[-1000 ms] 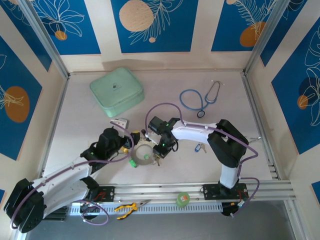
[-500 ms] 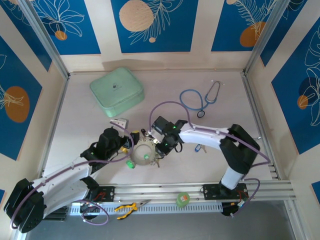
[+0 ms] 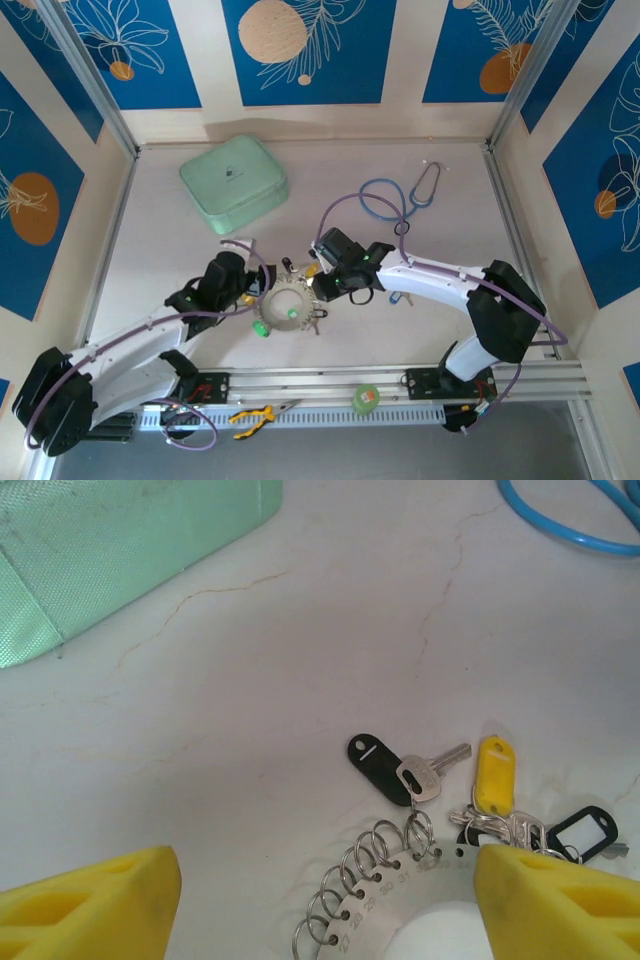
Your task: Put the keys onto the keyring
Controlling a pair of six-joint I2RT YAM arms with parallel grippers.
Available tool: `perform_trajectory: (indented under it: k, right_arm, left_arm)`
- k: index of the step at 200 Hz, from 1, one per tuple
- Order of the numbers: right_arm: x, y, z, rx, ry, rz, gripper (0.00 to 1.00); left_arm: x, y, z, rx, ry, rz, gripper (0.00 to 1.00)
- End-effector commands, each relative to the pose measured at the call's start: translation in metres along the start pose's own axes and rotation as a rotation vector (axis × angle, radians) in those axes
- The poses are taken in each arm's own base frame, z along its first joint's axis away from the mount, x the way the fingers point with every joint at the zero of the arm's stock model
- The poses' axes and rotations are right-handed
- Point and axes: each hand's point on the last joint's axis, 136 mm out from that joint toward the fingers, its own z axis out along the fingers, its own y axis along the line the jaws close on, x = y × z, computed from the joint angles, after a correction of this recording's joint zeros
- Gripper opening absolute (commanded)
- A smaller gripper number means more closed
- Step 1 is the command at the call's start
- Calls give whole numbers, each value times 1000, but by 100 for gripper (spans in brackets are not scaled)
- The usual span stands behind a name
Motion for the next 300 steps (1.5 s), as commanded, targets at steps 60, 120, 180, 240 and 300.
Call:
perform_trajectory:
  k: [60, 120, 180, 240, 300]
  right_arm:
    - [4, -15, 1, 45, 10, 89, 22]
    - [11, -21, 1, 64, 11, 86, 22]
    - [12, -22, 0, 60, 5, 82, 22]
    - [11, -20, -1, 56, 8, 78, 21]
    - [11, -20, -2, 61, 12, 79, 21]
  left_arm:
    - [17, 1, 20, -119, 257, -59, 63]
    - [39, 13, 28, -234, 409, -78, 57]
    - [62, 12, 22, -151, 474, -169, 44]
    - [47, 3, 36, -44, 452, -240, 33]
    - [49, 5, 49, 13, 490, -262, 28]
